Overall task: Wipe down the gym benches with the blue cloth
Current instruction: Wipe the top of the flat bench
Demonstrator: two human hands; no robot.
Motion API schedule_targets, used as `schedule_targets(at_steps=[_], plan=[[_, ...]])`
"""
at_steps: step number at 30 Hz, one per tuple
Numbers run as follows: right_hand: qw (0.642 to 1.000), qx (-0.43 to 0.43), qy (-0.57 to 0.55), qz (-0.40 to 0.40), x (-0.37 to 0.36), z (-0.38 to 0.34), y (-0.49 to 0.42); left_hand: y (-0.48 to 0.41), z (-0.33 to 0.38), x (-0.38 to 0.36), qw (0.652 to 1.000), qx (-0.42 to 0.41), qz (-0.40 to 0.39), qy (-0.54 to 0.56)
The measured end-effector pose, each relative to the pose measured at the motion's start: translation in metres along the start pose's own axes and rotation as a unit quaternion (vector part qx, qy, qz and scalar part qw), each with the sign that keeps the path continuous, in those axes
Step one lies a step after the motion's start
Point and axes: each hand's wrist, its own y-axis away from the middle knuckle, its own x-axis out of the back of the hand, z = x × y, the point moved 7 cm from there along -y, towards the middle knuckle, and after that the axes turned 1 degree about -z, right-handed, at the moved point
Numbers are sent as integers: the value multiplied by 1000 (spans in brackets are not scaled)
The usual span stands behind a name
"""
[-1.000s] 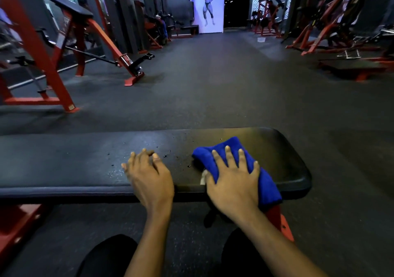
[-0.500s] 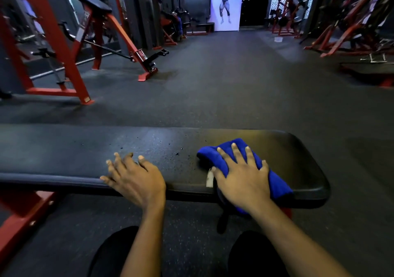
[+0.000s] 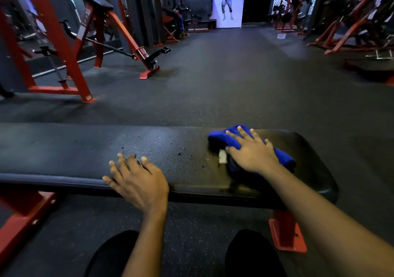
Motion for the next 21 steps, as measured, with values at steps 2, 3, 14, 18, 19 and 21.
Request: schedule_targets(at_steps=[2, 3, 14, 18, 19, 21], plan=[[999, -44, -5, -11, 4, -2, -33, -1, 0, 1, 1000, 2, 1, -7], [999, -46, -3, -24, 4, -11, -48, -1, 0, 1, 1000, 2, 2, -8], [993, 115, 9, -26, -3, -16, -31, 0, -4, -3, 1000, 6, 11, 10], [998, 34, 24, -42, -4, -40, -73, 1, -2, 0, 1000, 4, 16, 8], [997, 49, 28, -44, -7, -54, -75, 1, -1, 0, 1000, 5, 16, 6], [993, 106, 31, -42, -14, -76, -58, 2, -1, -1, 1000, 7, 17, 8]])
